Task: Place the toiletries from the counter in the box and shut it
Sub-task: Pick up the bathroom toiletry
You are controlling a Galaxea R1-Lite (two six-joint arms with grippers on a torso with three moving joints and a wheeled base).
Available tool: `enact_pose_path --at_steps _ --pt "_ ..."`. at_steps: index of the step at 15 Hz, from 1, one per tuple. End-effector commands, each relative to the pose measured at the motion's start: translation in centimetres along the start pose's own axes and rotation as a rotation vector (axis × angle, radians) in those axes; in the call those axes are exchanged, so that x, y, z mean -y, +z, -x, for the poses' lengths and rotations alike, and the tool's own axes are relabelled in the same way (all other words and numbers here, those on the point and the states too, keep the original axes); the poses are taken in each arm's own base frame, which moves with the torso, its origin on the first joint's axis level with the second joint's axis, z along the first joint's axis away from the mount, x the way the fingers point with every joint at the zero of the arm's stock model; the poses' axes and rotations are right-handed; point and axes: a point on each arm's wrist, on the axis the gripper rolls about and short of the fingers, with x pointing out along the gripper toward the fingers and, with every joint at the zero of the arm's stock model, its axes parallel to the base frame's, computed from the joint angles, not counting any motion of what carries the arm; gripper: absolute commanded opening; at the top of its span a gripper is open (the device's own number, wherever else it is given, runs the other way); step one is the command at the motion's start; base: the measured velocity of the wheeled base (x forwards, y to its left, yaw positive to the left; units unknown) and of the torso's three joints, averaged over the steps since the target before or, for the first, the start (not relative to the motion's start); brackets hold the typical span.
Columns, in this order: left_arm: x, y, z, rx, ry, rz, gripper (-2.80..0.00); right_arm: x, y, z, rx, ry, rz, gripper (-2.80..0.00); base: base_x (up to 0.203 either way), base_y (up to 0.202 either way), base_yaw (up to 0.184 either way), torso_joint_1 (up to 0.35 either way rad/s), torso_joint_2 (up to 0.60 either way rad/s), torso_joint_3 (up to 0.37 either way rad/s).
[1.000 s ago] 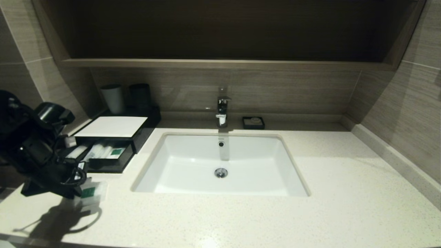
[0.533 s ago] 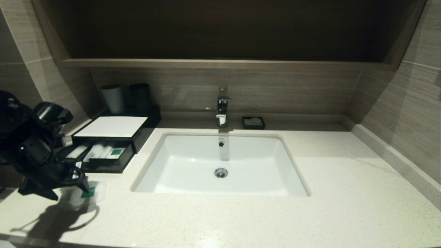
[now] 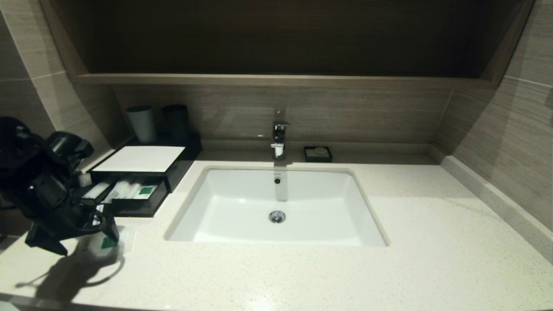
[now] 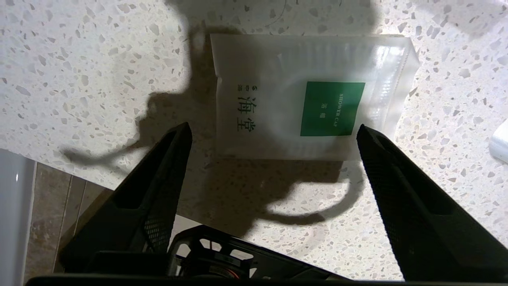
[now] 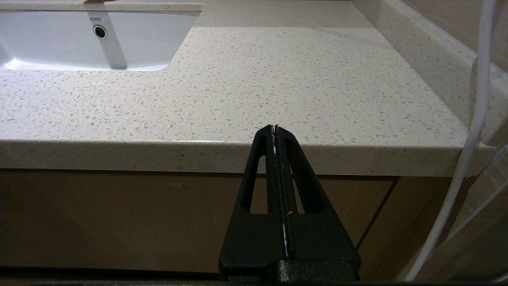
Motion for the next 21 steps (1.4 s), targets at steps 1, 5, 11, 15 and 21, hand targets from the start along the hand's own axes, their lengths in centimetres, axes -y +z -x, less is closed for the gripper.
enact_pose_path --at_steps 1,5,11,15,21 --pt "0.0 0.0 -0.2 -0.01 0.004 0.001 0.0 0.0 0.0 0.0 0.0 0.0 0.0 -2.8 0.0 0.0 0.0 0.0 0.0 0.0" --pt "0.0 0.1 -0.5 -0.019 0.004 0.0 0.0 0.0 0.0 0.0 0.0 0.0 0.0 -2.8 0.0 0.0 0.0 0.0 0.0 0.0" --pt "0.1 0.2 -0.8 -0.028 0.006 -0.001 0.0 0.0 0.0 0.0 0.0 0.0 0.0 -2.8 0.0 0.0 0.0 0.0 0.0 0.0" --pt "0.1 0.2 -0.9 -0.034 0.006 0.0 0.0 0.0 0.0 0.0 0.0 0.001 0.0 -2.8 0.0 0.0 0.0 0.0 0.0 0.0" --pt "0.2 0.2 -1.2 -0.04 0.007 -0.001 0.0 0.0 0.0 0.0 0.0 0.0 0.0 -2.8 0.0 0.0 0.0 0.0 0.0 0.0"
